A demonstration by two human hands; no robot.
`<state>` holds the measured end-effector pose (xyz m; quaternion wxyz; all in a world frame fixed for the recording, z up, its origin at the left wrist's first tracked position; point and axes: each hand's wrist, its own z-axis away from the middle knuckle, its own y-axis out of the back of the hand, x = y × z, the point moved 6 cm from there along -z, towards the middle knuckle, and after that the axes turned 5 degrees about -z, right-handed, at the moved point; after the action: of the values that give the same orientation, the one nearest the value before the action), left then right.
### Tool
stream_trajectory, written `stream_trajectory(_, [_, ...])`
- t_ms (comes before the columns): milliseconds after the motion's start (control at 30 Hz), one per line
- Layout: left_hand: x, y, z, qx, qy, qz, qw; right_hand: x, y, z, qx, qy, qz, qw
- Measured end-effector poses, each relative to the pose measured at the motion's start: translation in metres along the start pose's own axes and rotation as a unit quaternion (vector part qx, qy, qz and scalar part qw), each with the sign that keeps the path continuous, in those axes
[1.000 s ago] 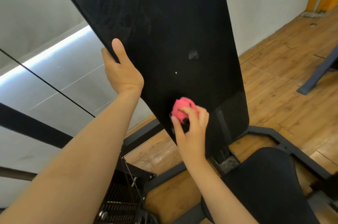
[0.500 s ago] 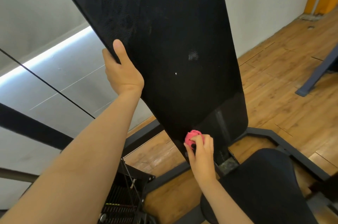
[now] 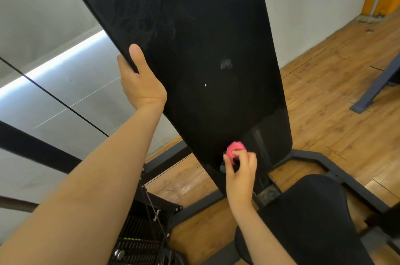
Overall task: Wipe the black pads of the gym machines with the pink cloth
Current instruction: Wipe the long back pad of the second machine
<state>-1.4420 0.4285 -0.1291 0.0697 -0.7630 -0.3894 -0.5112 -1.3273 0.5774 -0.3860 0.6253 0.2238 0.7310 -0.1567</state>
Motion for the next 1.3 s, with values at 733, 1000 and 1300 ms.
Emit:
stream_trajectory(733, [-0.011,-0.001,-0.006,0.018,0.007,0.016,1.000,0.006,0.023,-0.010,0.050,-0.132,-0.043,0.989])
stream_trajectory(1000, [-0.012,-0.002,-0.008,0.024,0.011,0.039,0.999,-0.049,0.047,-0.082,0.115,-0.058,-0.100,0.987])
stream_trajectory(1300, [-0.007,0.000,-0.005,0.027,-0.005,0.052,0.998,0.011,0.038,-0.030,0.094,-0.129,-0.062,0.985])
